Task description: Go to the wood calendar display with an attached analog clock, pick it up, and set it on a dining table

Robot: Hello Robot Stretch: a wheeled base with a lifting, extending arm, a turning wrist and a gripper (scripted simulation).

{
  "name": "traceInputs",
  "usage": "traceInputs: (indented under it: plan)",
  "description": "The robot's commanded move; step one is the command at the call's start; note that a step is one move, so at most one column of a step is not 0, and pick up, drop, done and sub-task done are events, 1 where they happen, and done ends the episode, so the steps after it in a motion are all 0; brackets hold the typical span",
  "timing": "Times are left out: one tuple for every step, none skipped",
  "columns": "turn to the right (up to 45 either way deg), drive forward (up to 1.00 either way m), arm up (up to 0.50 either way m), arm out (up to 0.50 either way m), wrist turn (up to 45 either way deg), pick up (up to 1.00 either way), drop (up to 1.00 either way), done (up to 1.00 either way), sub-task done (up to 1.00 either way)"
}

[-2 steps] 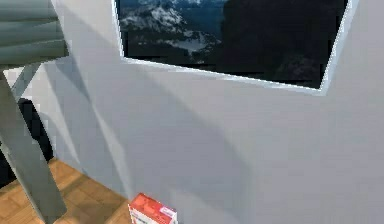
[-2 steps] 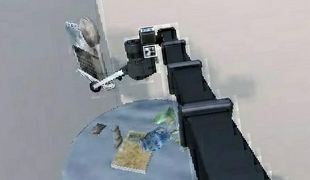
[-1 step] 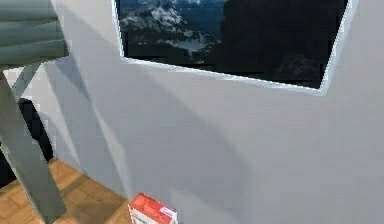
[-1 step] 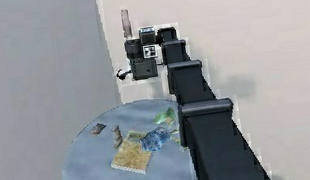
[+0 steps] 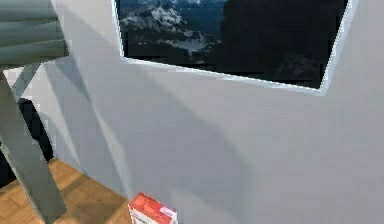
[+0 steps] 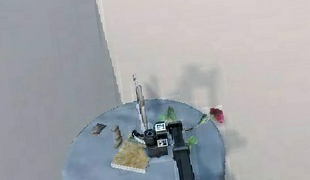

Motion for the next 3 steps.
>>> traceInputs:
  plan:
    - [0.0,0.00,0.00,0.00,0.0,0.00,1.00,0.00,0.00]
    - [0.0,0.00,0.10,0.00,0.0,0.00,0.00,0.00,0.00]
    - [0.0,0.00,0.00,-0.08,0.0,0.00,0.00,0.00,0.00]
